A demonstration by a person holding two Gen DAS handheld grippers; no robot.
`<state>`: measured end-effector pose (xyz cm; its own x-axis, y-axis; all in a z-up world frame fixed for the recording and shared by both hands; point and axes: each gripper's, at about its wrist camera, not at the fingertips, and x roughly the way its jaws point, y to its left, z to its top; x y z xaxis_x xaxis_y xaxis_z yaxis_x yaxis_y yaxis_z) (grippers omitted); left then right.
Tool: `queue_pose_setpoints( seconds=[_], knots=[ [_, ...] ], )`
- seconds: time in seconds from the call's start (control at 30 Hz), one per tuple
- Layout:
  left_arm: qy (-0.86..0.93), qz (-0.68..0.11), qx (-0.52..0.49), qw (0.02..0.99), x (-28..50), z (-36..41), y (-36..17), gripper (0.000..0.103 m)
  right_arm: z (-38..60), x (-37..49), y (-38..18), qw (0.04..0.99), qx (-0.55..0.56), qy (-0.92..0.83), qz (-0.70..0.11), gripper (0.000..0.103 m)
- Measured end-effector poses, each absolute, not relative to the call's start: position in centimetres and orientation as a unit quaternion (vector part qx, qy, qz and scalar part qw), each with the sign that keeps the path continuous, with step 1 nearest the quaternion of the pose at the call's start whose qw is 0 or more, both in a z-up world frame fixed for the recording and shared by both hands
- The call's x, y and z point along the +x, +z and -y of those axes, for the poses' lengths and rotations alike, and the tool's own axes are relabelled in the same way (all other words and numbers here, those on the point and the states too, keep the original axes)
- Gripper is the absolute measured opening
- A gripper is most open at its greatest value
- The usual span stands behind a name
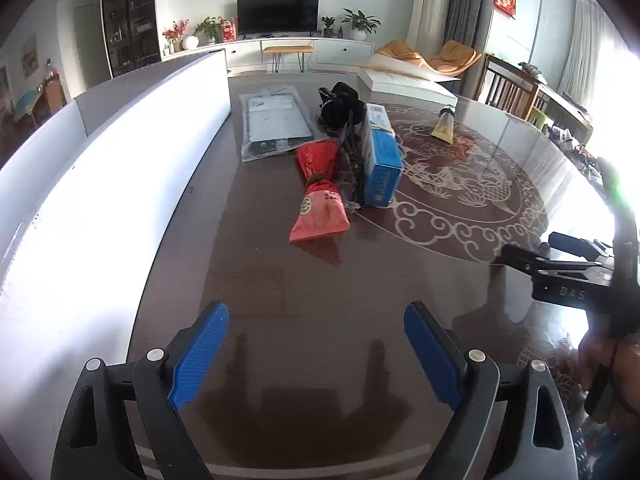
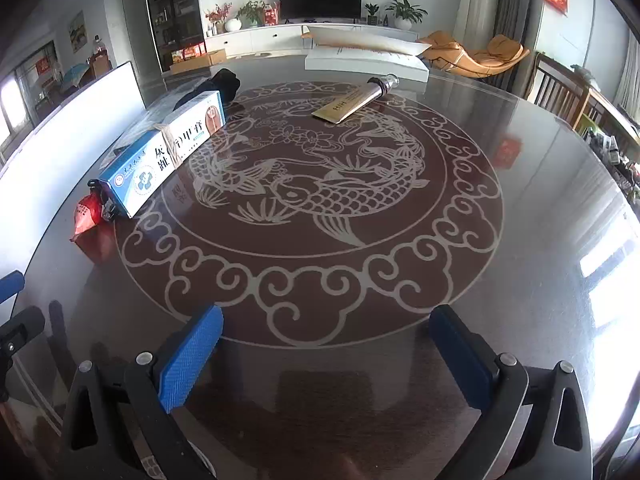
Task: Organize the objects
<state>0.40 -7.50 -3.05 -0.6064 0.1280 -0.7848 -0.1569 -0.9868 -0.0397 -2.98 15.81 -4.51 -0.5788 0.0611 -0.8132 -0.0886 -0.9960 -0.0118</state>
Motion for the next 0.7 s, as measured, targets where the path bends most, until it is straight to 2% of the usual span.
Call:
queue_pose_setpoints(
  seconds=[0.13, 0.4, 0.7],
  knots=[
    [0.893, -0.037, -0.444, 0.070, -0.6, 7.7, -4.2, 0.090, -15.9, -3.0, -3.8, 0.044, -0.457, 0.888, -0.017, 0.103],
    [0.894, 0.002, -0.444, 0.058, -0.7, 9.2, -4.8, 0.090, -15.9, -2.9, -3.6, 0.045, -0.457, 0.888, -0.016, 0.103],
    [0.893, -0.024, -0.446, 0.050, -1.0, 8.4, -4.8, 0.090, -15.9, -3.0, -3.9, 0.045, -0.457, 0.888, -0.016, 0.103]
  ],
)
